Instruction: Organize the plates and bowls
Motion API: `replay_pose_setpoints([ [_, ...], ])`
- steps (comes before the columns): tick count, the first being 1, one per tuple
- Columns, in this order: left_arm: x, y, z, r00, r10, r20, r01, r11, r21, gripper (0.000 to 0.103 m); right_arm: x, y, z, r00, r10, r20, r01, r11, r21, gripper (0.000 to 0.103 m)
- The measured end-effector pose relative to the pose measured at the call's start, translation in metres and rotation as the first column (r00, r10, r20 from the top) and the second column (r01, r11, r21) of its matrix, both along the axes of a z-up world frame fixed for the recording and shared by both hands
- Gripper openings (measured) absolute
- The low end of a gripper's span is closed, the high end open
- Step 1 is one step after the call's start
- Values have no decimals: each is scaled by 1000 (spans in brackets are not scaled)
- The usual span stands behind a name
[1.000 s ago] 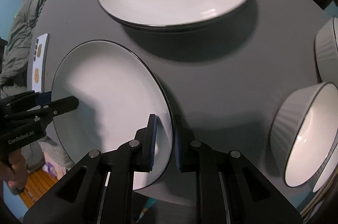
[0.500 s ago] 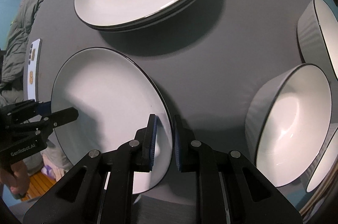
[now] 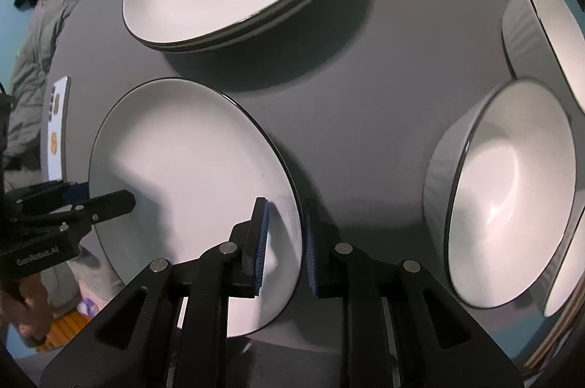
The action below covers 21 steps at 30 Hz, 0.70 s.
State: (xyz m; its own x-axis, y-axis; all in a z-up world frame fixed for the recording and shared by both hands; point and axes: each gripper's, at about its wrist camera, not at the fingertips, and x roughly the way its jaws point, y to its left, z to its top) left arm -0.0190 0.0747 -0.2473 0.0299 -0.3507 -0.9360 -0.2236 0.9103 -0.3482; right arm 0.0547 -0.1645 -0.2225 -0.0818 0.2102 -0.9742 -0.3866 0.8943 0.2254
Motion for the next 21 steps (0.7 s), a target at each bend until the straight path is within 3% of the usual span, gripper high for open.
replay_pose_setpoints([
  [8, 14, -22, -8, 1000, -18, -11, 18, 1000, 6, 23, -19, -20, -7, 992, -108, -60, 113, 990, 87, 19],
  [15, 11, -21, -7, 999, -35, -20, 35, 999, 15, 20, -25, -19, -10, 991, -117, -66, 124, 985, 119, 21],
  [21, 15, -27, -7, 998, -62, -24, 62, 998, 30, 18, -8, -18, -10, 991, -116, -68, 123, 986, 111, 18],
])
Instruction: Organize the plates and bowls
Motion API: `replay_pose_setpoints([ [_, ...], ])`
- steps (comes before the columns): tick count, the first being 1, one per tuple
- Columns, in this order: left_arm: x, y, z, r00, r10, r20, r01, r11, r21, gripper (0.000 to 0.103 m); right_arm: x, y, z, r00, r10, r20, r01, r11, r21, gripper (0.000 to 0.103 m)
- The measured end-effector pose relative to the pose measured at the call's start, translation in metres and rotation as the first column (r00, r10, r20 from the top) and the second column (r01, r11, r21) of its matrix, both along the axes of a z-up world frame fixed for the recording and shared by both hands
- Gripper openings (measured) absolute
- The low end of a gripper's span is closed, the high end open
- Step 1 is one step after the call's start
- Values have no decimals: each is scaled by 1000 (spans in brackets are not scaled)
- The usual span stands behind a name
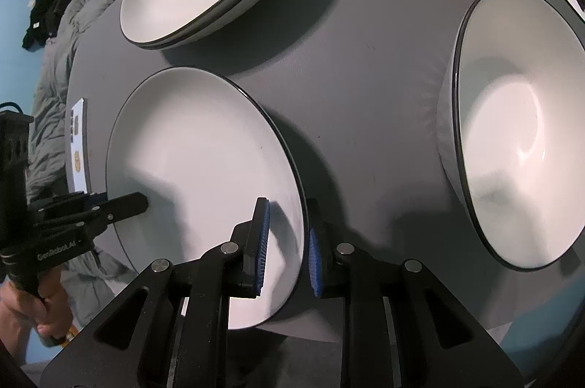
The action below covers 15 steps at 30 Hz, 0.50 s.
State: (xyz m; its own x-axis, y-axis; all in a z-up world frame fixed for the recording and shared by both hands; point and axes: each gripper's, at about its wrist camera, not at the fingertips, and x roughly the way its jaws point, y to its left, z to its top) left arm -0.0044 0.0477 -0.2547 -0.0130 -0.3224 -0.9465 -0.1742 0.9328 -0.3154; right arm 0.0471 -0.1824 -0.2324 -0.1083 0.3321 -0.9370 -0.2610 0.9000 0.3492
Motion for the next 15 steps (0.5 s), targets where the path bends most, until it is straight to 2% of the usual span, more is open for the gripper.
replay_pose_setpoints([
  [10, 4, -5, -2, 1000, 4, -23, -3, 1000, 11, 19, -1, 3, 4, 999, 36, 1, -36, 999, -6, 16],
  [15, 6, 2, 11, 999, 29, -14, -29, 1000, 4, 19, 2, 3, 13, 1000, 31, -7, -31, 999, 22, 14],
])
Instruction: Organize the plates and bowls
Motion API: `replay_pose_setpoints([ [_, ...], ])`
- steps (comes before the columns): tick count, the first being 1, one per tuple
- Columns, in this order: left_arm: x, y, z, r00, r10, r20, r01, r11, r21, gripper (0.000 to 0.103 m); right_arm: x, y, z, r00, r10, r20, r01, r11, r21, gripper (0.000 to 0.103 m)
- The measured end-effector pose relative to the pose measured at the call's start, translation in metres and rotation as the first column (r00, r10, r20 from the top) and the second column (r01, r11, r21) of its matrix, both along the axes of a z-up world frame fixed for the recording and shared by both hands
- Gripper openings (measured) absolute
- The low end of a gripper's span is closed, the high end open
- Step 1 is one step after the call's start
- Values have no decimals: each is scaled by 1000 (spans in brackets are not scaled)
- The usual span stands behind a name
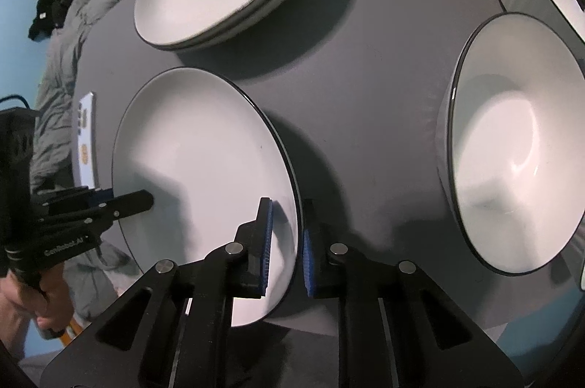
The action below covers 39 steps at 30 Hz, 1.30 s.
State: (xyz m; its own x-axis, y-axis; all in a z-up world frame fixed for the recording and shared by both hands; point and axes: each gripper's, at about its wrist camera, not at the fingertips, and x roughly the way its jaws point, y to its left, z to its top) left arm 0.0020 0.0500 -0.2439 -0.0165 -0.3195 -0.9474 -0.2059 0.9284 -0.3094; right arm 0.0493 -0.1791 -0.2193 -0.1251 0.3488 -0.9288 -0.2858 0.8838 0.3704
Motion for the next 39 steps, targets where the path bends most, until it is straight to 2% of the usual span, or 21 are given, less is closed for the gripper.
replay_pose_setpoints([
  [9, 16, 9, 25, 999, 14, 46, -13, 1000, -4, 19, 11, 6, 27, 1000, 6, 15, -6, 1000, 13, 14],
  [19, 61, 11, 44, 995, 9, 100, -10, 1000, 19, 19, 46, 19, 41, 998, -3, 61, 2, 1000, 17, 14],
  [28, 113, 18, 51, 990, 14, 140, -21, 999, 48, 19, 89, 33, 43, 997, -17, 70, 15, 999, 29, 14],
  [39, 150, 32, 42, 989, 58, 133, -68, 995, 72, 20, 126, 63, 37, 997, -9, 76, 7, 1000, 28, 14],
])
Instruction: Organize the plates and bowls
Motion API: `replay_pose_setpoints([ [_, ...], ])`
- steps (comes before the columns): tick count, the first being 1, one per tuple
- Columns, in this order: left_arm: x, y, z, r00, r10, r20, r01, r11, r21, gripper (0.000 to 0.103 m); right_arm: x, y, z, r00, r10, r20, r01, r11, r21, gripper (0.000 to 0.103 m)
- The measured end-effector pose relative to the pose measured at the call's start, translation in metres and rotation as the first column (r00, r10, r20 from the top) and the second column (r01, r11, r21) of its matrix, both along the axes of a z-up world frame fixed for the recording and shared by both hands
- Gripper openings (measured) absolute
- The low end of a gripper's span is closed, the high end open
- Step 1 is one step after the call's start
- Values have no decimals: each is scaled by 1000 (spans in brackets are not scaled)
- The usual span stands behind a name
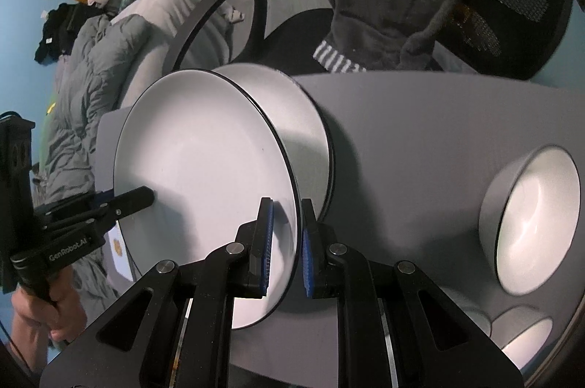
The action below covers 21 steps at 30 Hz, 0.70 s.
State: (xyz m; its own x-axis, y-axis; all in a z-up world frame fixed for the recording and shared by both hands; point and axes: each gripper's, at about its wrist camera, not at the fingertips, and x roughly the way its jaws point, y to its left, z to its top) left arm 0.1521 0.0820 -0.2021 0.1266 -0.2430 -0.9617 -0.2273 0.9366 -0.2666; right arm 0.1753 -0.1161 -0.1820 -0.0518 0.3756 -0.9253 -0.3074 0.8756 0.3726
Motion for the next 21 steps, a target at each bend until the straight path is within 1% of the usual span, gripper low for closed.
replay_pose_setpoints([
  [5, 10, 3, -11, 999, 15, -33, -15, 1000, 16, 21, 14, -2, -9, 1000, 1, -29, -1, 1000, 0, 14],
  [11, 13, 5, -20, 997, 43, -58, -41, 999, 22, 20, 20, -3, -18, 998, 0, -59, -1, 1000, -3, 14],
  [17, 18, 1, -26, 997, 31, -66, -29, 999, 28, 21, 24, -5, -25, 997, -7, -75, 7, 1000, -11, 14],
  [21, 20, -4, -26, 998, 12, -62, -8, 998, 61, 21, 26, -8, -26, 997, -19, -78, 18, 1000, -21, 14],
])
